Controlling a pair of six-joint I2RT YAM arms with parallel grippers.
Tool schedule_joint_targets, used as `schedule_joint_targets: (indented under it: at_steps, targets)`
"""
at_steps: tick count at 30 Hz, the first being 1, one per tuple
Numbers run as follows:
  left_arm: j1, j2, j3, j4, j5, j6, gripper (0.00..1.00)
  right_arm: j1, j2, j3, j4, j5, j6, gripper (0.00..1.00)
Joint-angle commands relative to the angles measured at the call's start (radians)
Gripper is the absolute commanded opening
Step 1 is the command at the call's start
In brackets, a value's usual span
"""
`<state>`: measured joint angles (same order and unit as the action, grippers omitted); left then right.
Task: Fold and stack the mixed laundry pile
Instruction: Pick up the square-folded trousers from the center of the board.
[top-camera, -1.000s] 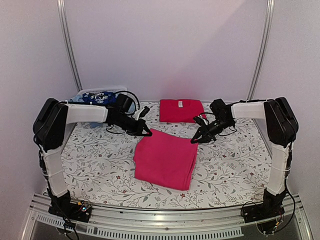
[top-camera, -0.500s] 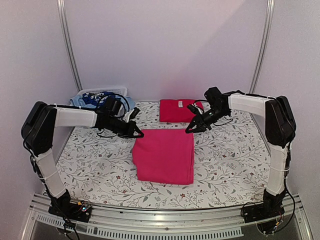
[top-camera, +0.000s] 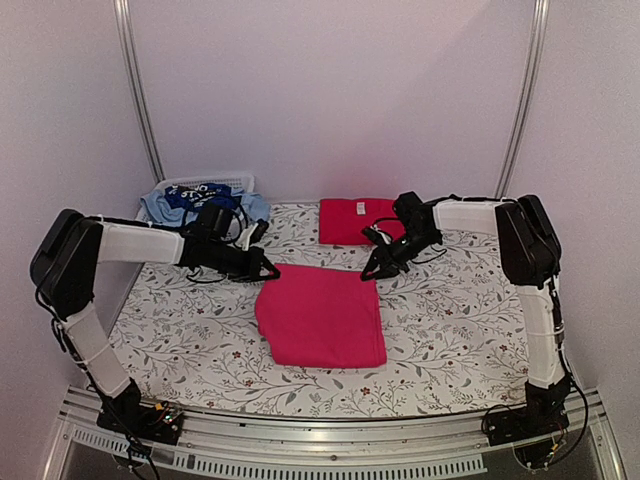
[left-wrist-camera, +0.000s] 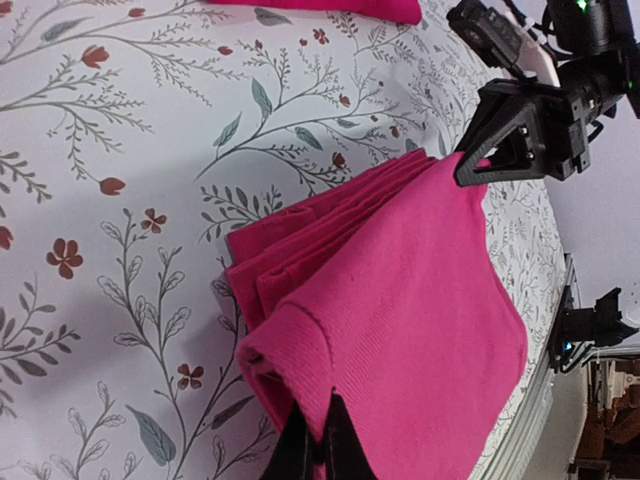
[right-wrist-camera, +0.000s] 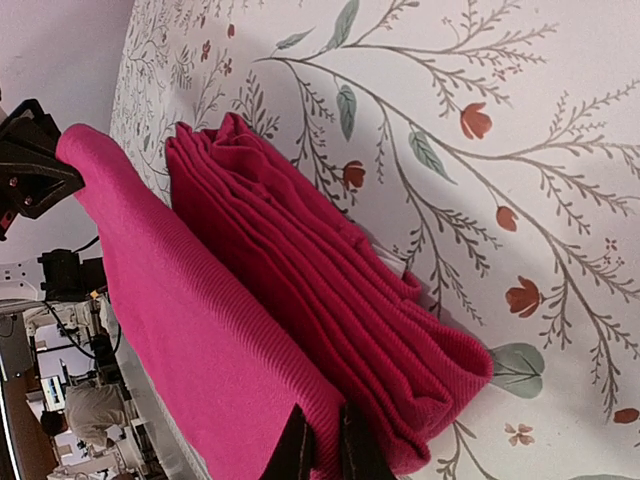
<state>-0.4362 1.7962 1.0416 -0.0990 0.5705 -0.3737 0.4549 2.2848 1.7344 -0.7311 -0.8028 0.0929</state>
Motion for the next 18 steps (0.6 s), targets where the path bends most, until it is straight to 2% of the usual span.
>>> schedule_joint_targets:
  at_steps: [1,7,10,18]
  targets:
    - [0.022,-0.118,-0.049,0.018,-0.062,-0.015,0.0,0.008,-0.098,0.04,0.019,0.046,0.006,0.1]
    - [0.027,0.007,-0.018,0.01,-0.109,-0.033,0.0,0.007,-0.005,0.095,0.004,0.062,-0.007,0.15]
    - [0.027,0.11,0.032,-0.028,-0.151,-0.034,0.0,0.008,0.061,0.091,0.015,0.071,-0.012,0.23]
    - [0.028,0.258,0.138,-0.088,-0.194,-0.039,0.0,0.01,0.154,0.06,0.024,0.119,-0.025,0.23]
